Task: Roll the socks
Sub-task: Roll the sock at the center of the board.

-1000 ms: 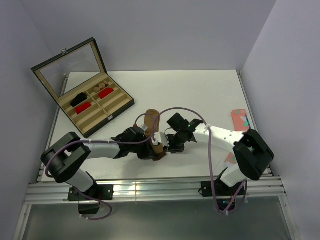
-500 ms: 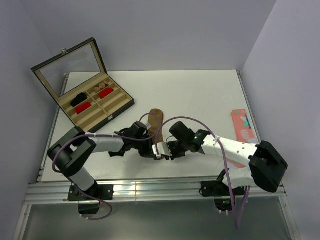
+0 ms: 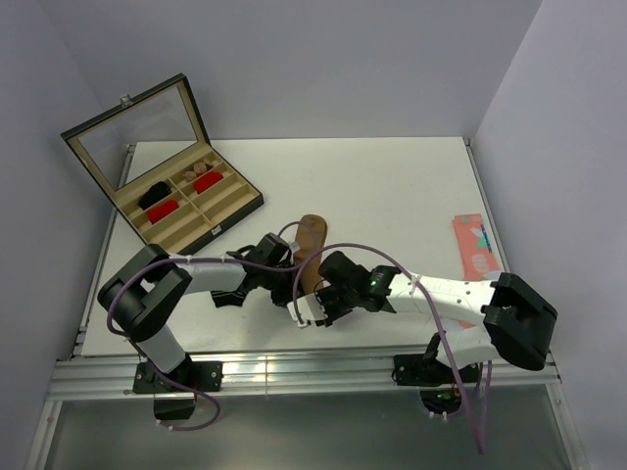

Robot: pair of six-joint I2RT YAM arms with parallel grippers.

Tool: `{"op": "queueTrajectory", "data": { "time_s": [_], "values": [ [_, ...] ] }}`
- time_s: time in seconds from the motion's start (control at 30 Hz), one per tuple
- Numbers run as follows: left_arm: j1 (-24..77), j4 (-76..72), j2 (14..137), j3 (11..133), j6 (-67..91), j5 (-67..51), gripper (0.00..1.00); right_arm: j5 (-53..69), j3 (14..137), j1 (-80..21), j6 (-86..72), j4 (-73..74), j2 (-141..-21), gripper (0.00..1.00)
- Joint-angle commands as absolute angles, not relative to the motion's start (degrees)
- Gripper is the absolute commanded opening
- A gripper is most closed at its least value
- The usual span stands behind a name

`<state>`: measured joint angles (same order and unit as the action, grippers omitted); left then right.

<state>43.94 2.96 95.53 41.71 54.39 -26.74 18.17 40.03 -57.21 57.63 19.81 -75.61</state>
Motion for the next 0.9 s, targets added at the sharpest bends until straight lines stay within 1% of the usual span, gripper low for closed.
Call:
{"op": "queueTrajectory", "data": {
  "time_s": [0.0,0.7,0.8,0.87],
  "values": [
    [43.42,8.44,96.94,42.63,50.71,-26.72,0.00,15.65,39.02,-58.45,59.06,16.70,-76.73,0.34],
    [42.89,8.35,96.68,42.28,49.22,-28.30,0.00,10.02,39.46,-61.08,59.15,13.71,-83.85,0.35],
    [42.89,7.21,96.50,41.66,49.83,-28.83,0.01,9.76,38.76,-61.08,58.27,12.13,-83.85,0.34],
    [42.89,6.16,96.33,41.14,50.18,-29.18,0.01,9.67,38.67,-61.08,56.79,10.99,-84.11,0.28]
  ]
}}
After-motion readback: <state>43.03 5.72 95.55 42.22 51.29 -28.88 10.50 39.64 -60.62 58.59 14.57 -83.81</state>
